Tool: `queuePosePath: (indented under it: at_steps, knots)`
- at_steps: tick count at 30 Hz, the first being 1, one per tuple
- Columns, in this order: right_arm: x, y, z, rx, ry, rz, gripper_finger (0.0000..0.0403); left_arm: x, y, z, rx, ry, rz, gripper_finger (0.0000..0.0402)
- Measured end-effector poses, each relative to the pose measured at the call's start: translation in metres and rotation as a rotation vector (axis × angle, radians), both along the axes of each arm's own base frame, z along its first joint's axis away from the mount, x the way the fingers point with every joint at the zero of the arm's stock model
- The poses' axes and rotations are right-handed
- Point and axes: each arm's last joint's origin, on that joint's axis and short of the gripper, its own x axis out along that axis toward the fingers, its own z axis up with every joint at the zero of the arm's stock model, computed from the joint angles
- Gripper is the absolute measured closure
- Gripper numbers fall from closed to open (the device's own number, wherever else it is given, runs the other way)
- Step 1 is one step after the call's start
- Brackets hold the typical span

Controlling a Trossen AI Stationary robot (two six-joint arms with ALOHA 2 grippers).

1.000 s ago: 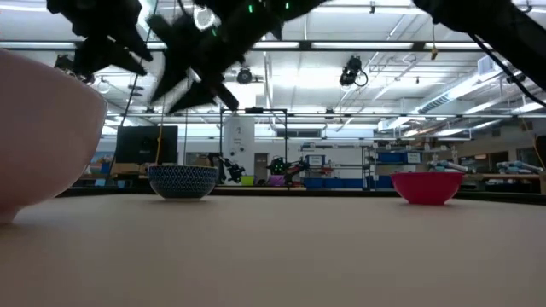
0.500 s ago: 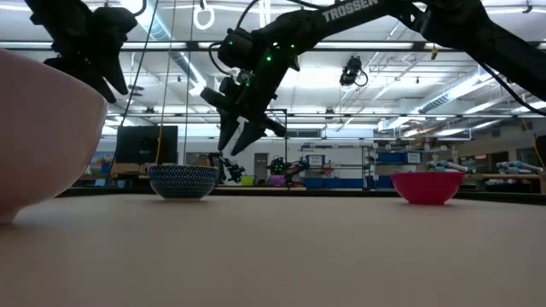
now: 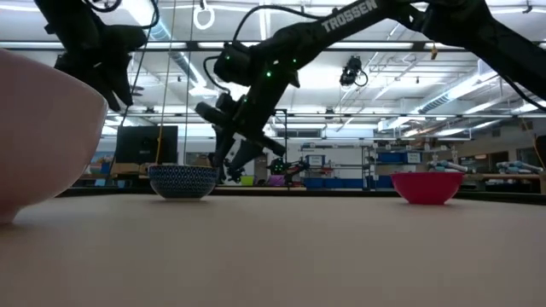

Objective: Nest bowls inside each other
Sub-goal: Stack the patterned blue bowl on top of the orange bowl

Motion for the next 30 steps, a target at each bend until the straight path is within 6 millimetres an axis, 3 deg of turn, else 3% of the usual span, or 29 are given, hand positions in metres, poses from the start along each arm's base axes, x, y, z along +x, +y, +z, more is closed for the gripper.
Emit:
queuePosePath:
  at_steps: [8,13,16,20,30]
  knots:
    - [-0.002,0.004,-0.02,0.061,-0.023,0.035,0.0262,0.021,0.002,-0.011,0.013,0.094,-0.043,0.025]
    - [-0.001,0.005,-0.02,0.042,-0.031,0.061,0.0311,0.037,0.011,-0.021,0.066,0.14,-0.04,0.0251]
    - [0.001,0.005,-0.019,0.03,-0.053,0.072,0.0346,0.047,0.025,-0.039,0.109,0.162,-0.048,0.0251]
    - [0.002,0.009,-0.019,0.036,-0.051,0.093,0.0379,0.059,0.041,-0.058,-0.031,0.083,-0.062,0.0251]
    - [0.002,0.011,-0.02,0.05,-0.047,0.076,0.0372,0.064,0.045,-0.066,-0.072,0.093,-0.081,0.0273]
